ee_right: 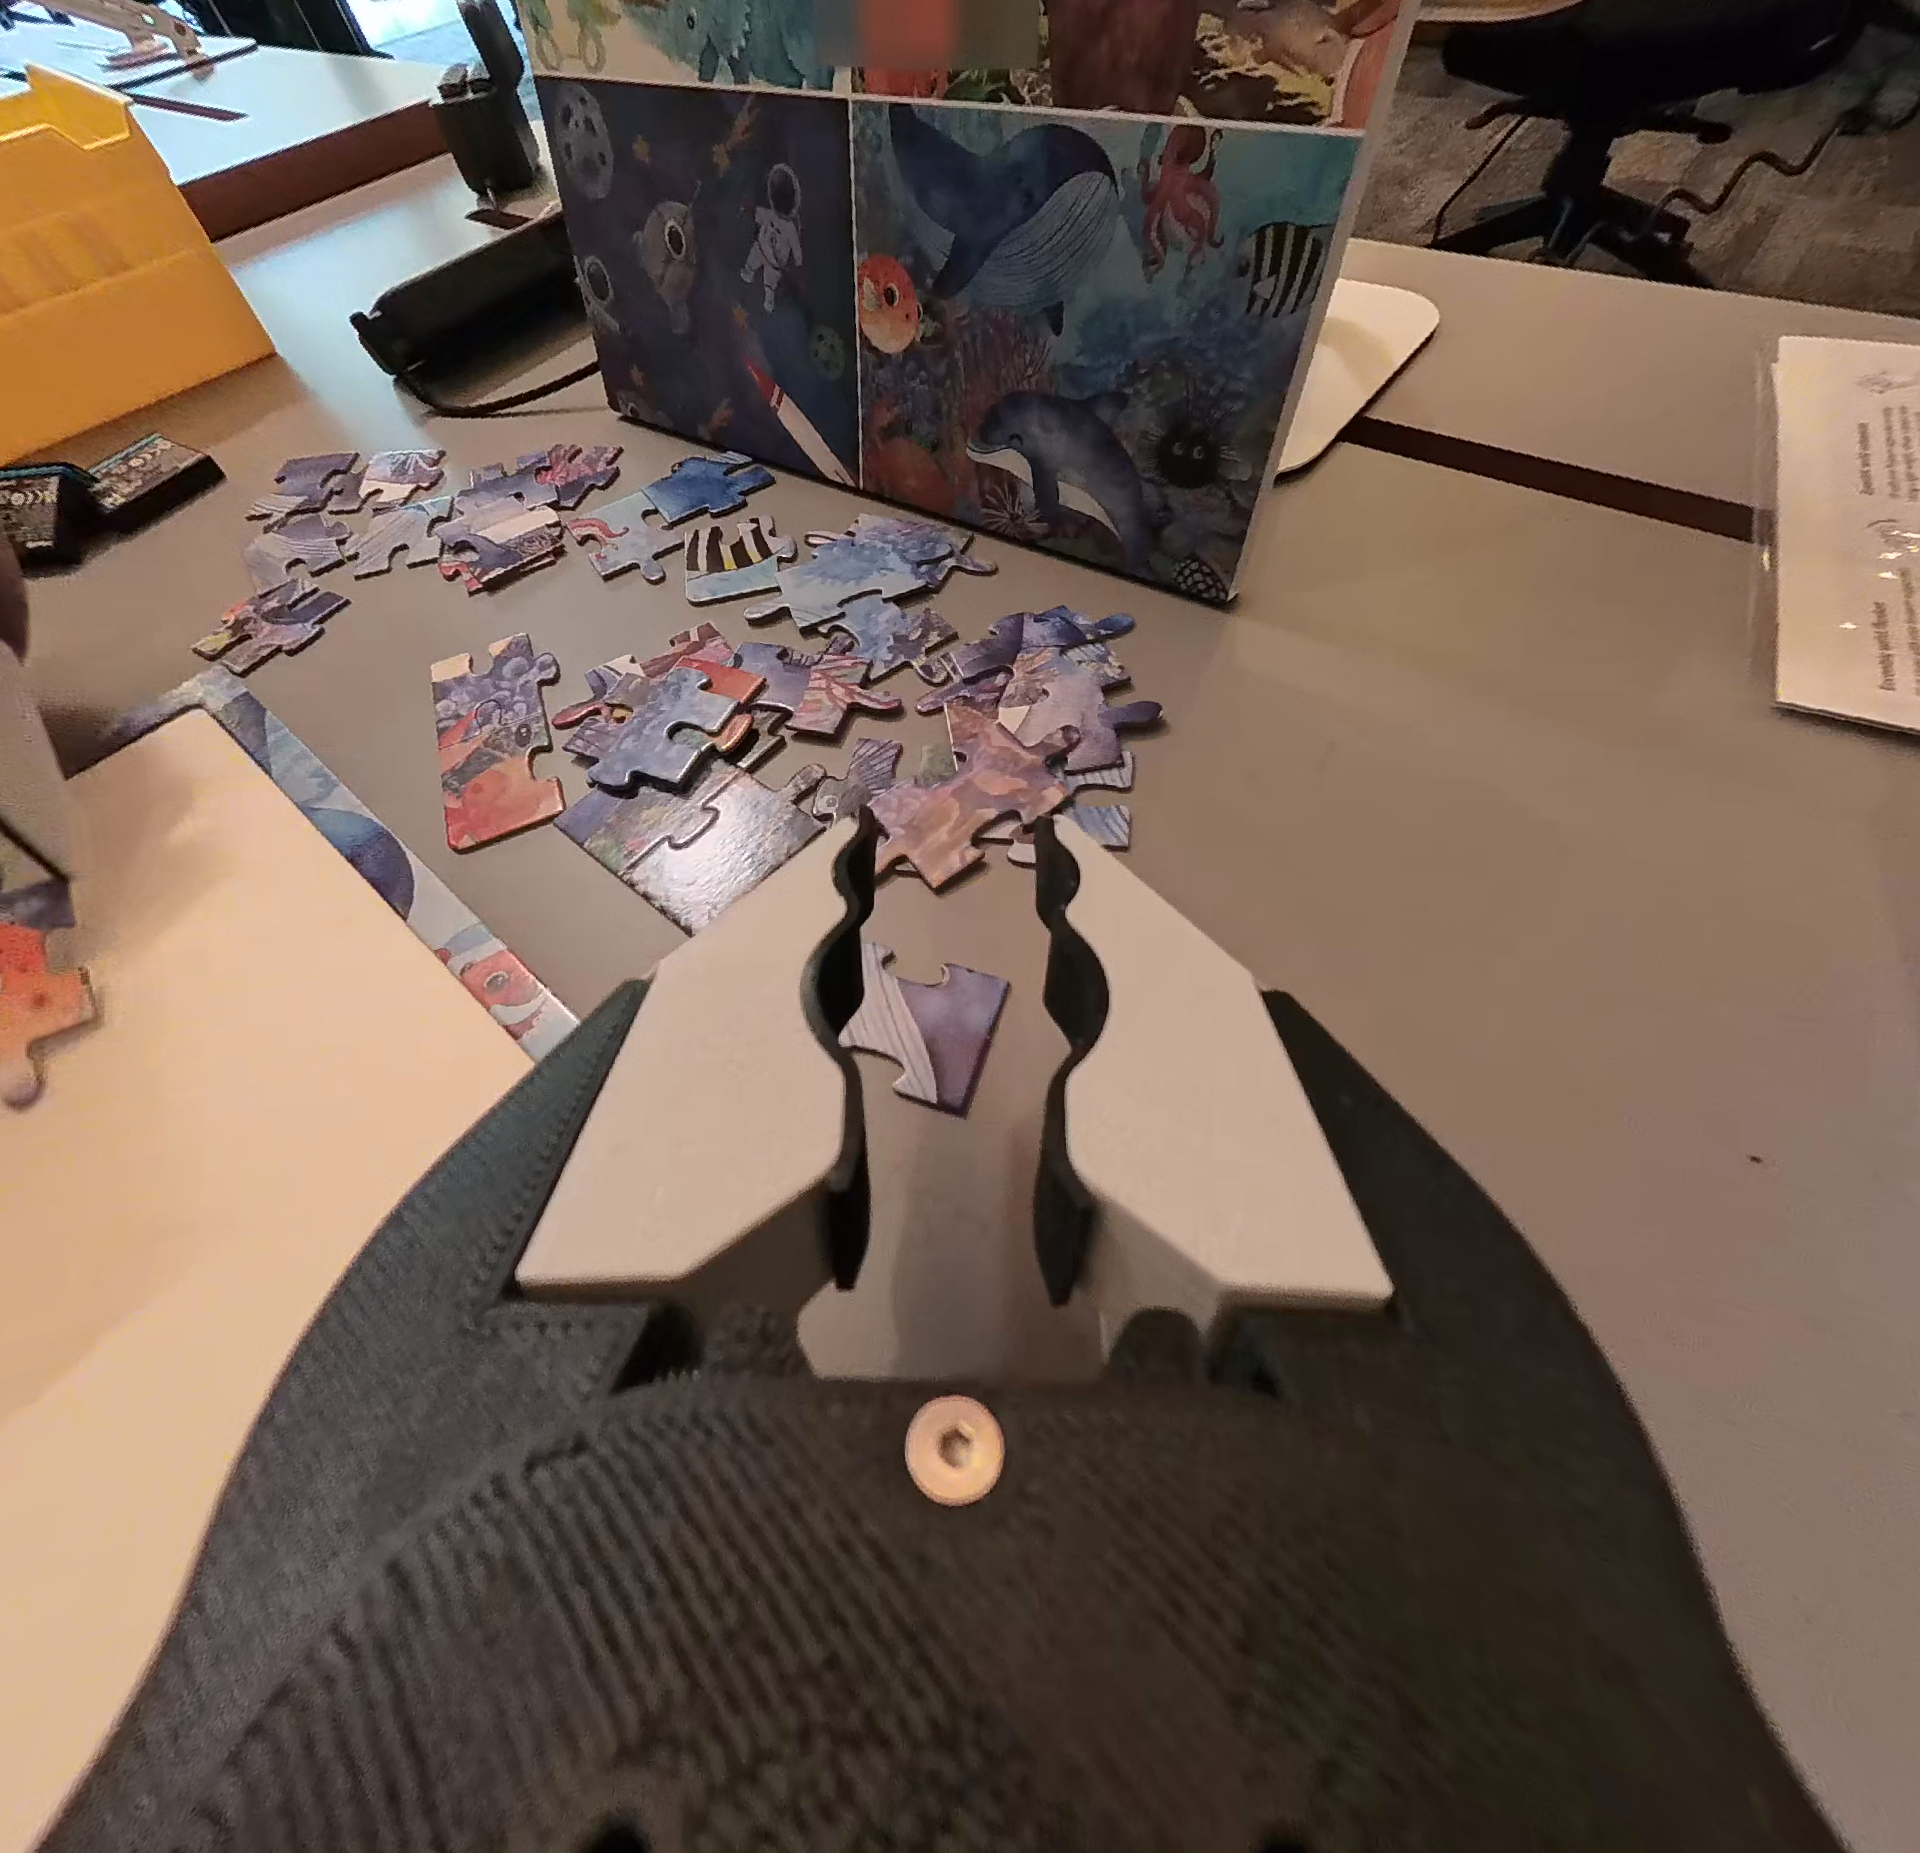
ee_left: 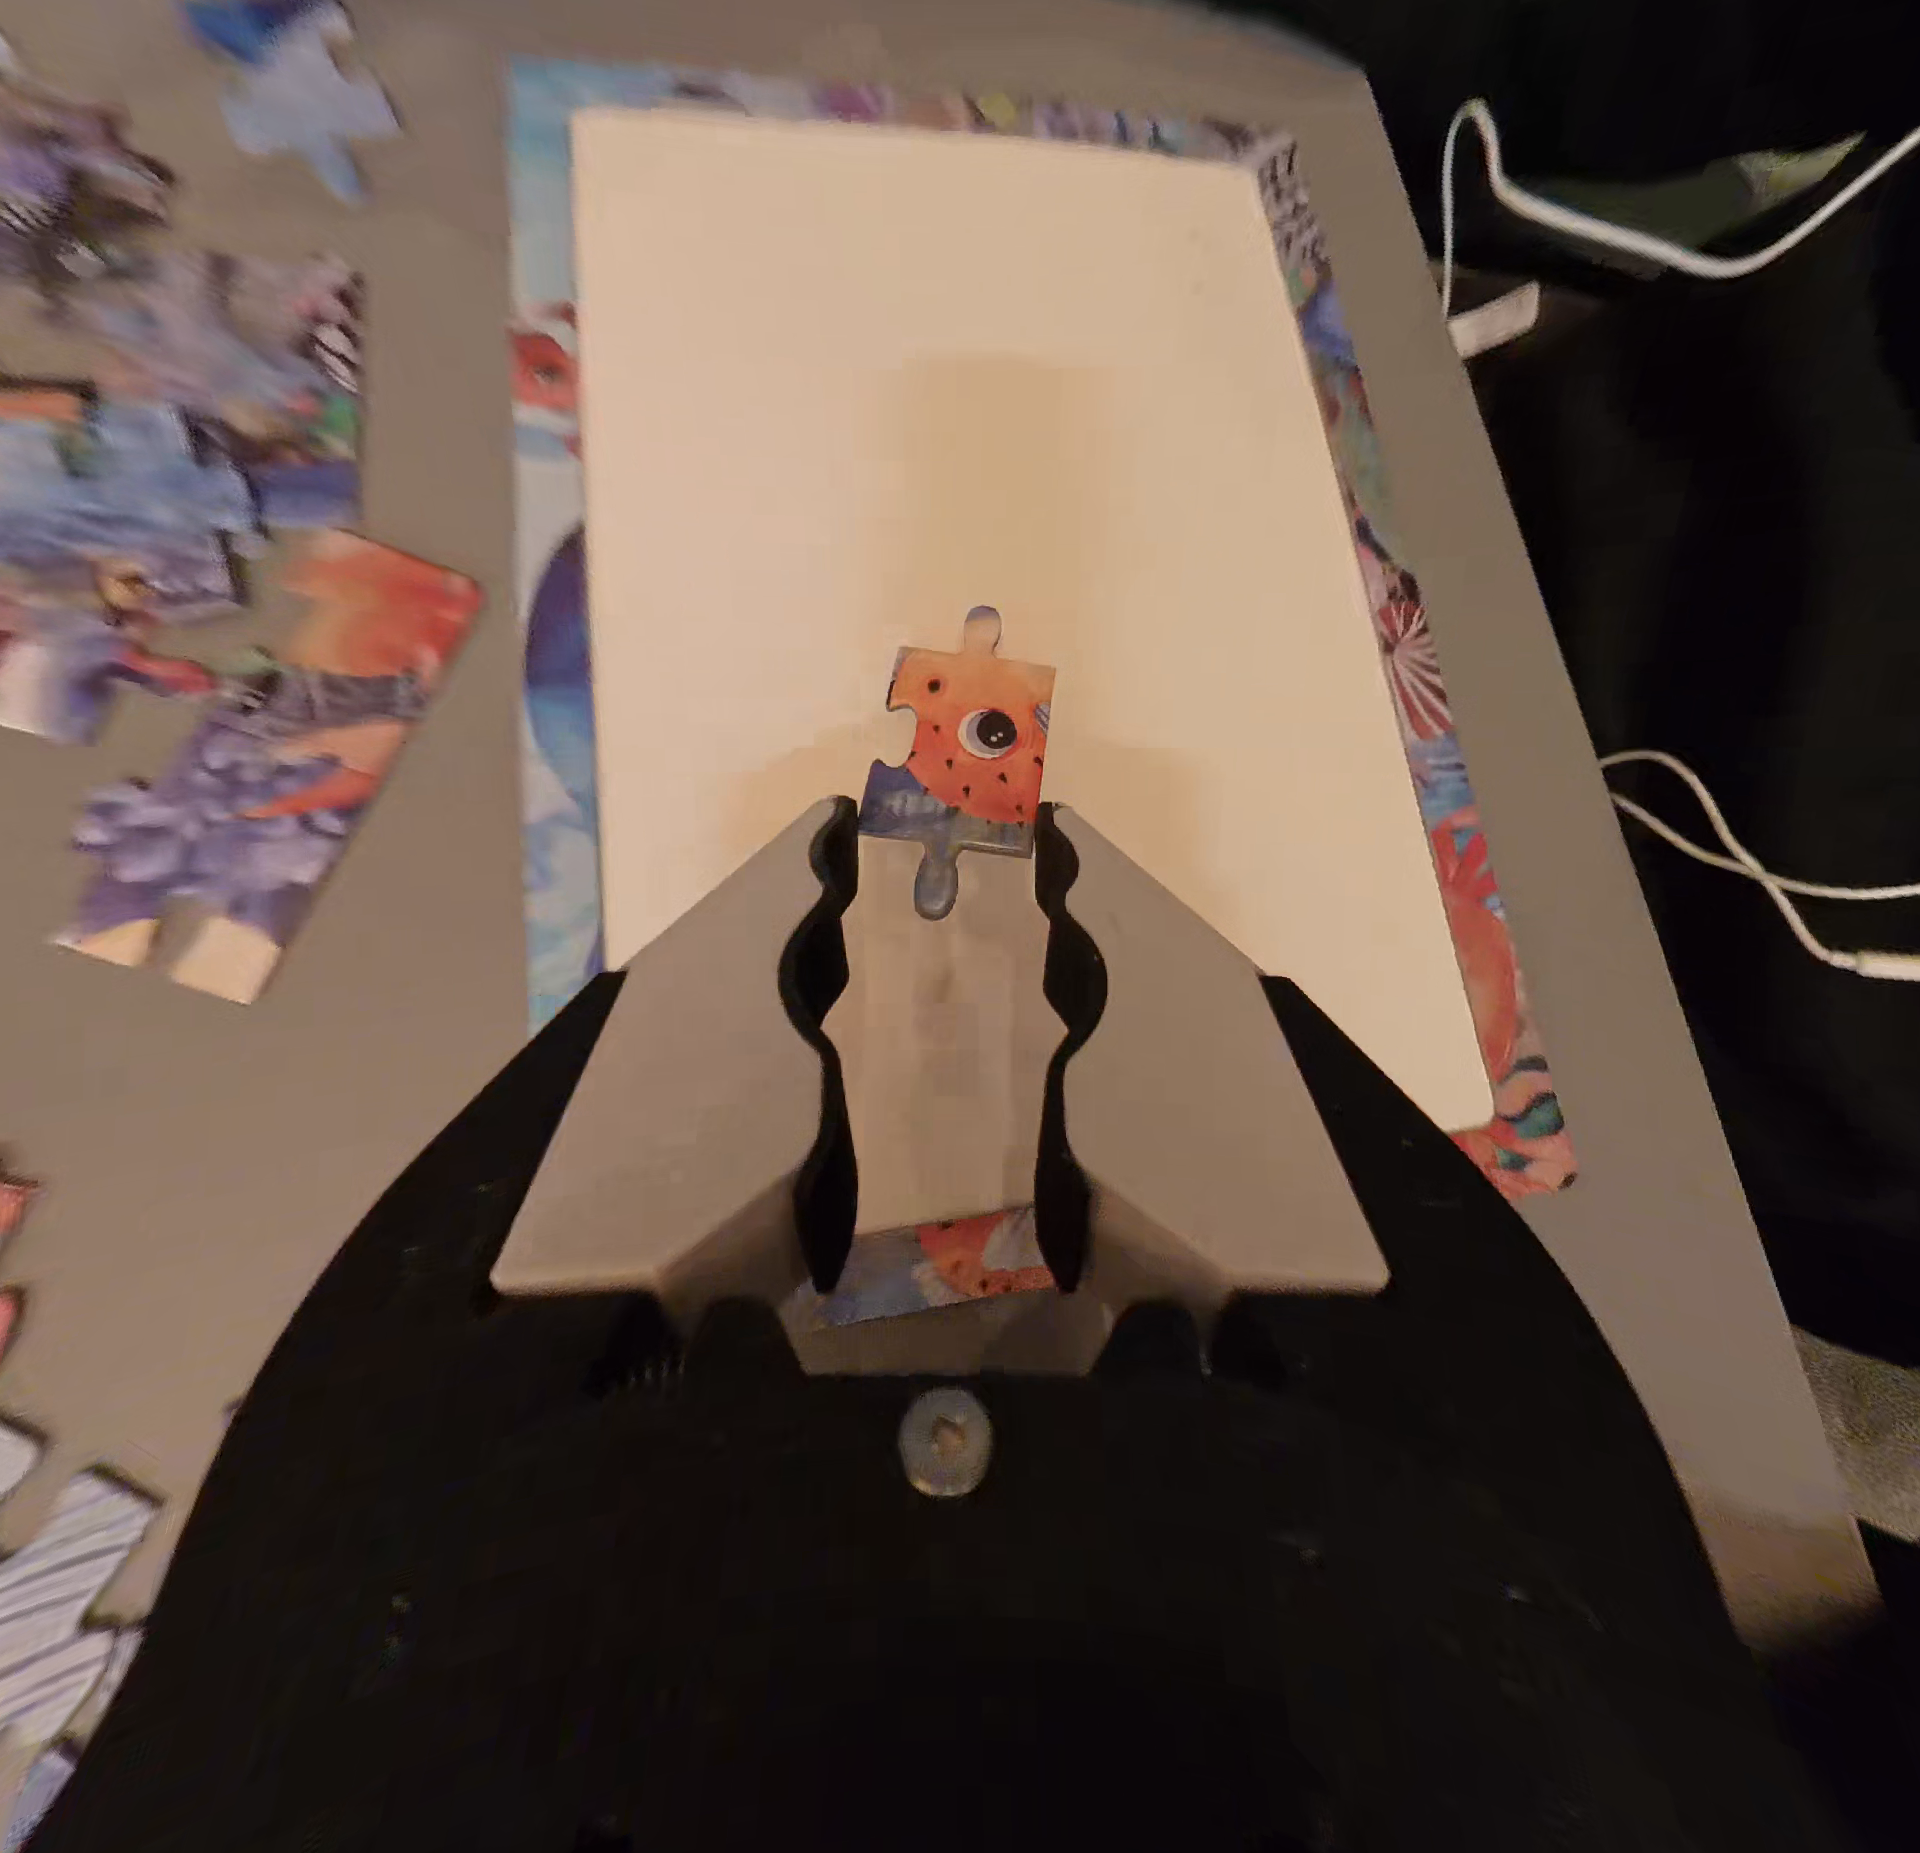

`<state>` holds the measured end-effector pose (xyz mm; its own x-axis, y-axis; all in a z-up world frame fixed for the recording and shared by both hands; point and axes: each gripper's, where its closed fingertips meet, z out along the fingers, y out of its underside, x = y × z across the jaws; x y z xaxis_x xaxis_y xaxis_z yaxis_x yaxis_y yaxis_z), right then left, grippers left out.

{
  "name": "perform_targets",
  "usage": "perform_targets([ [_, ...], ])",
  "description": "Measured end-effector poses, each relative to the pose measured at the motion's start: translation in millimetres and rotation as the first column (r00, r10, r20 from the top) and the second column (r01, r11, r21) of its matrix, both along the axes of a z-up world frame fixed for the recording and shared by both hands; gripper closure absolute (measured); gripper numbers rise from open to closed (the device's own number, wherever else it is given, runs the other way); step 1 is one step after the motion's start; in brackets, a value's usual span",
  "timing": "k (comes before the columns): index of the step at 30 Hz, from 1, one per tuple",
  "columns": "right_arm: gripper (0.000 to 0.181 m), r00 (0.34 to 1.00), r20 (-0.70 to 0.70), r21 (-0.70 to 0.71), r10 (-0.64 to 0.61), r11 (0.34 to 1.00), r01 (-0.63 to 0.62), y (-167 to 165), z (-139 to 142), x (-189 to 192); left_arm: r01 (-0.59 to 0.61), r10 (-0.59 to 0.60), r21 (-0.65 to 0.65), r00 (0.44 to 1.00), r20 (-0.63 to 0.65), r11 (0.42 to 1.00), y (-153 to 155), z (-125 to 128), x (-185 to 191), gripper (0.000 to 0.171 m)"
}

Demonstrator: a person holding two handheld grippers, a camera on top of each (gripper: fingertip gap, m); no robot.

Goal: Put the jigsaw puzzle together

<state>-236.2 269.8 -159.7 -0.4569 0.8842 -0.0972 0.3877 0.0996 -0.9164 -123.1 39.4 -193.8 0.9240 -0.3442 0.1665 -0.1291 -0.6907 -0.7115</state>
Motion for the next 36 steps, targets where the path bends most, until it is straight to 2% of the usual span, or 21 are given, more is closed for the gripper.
perform_targets([
  [2,0.152,1.000,0.003,0.009,0.003,1.000,-0.003,-1.0,-1.1,0.3,0.016,-0.016,-0.037,1.000,-0.001,0.999,-3.6,-8.2,4.1,0.140],
  [5,0.152,1.000,0.011,0.032,0.012,0.999,-0.012,-3.6,-3.8,1.1,0.030,-0.031,-0.044,0.999,-0.010,0.999,-5.3,-6.7,8.3,0.140],
  [9,0.151,0.999,0.013,0.071,0.044,0.996,-0.045,-14.8,-5.0,4.9,-0.030,0.023,-0.077,0.996,-0.084,0.997,-9.9,-11.6,-5.2,0.140],
  [12,0.140,0.981,-0.041,0.041,0.188,0.982,-0.187,-54.9,13.5,21.0,-0.080,0.072,-0.078,0.992,-0.103,0.994,-15.9,-10.5,-14.7,0.140],
  [16,0.132,0.918,-0.091,0.022,0.387,0.922,-0.387,-123.9,32.7,51.9,-0.122,0.122,0.008,0.990,-0.064,0.993,-20.2,11.0,-20.0,0.139],
  [19,0.124,0.856,-0.005,0.043,0.517,0.855,-0.516,-166.2,17.5,74.8,-0.132,0.133,0.060,0.991,-0.007,0.989,-27.6,21.3,-20.3,0.146],
  [21,0.114,0.791,0.089,0.021,0.606,0.792,-0.610,-188.0,3.0,94.6,-0.126,0.124,0.045,0.991,0.043,0.991,-35.7,18.5,-17.2,0.154],
  [23,0.110,0.748,0.151,0.003,0.647,0.756,-0.654,-201.7,-4.9,107.8,-0.148,0.147,0.015,0.989,0.017,0.989,-43.6,10.1,-23.0,0.170],
  [25,0.110,0.735,0.186,-0.002,0.652,0.748,-0.664,-209.3,-10.2,113.2,-0.213,0.213,0.006,0.976,-0.038,0.977,-49.8,4.8,-35.6,0.171],
  [29,0.108,0.719,0.269,0.020,0.641,0.743,-0.669,-212.4,-27.6,117.4,-0.272,0.272,0.028,0.962,-0.031,0.962,-64.0,5.9,-33.6,0.171],
  [36,0.107,0.669,0.337,0.023,0.662,0.705,-0.709,-221.2,-42.8,128.0,-0.377,0.376,0.008,0.924,-0.067,0.926,-81.1,-6.3,9.2,0.171],
])
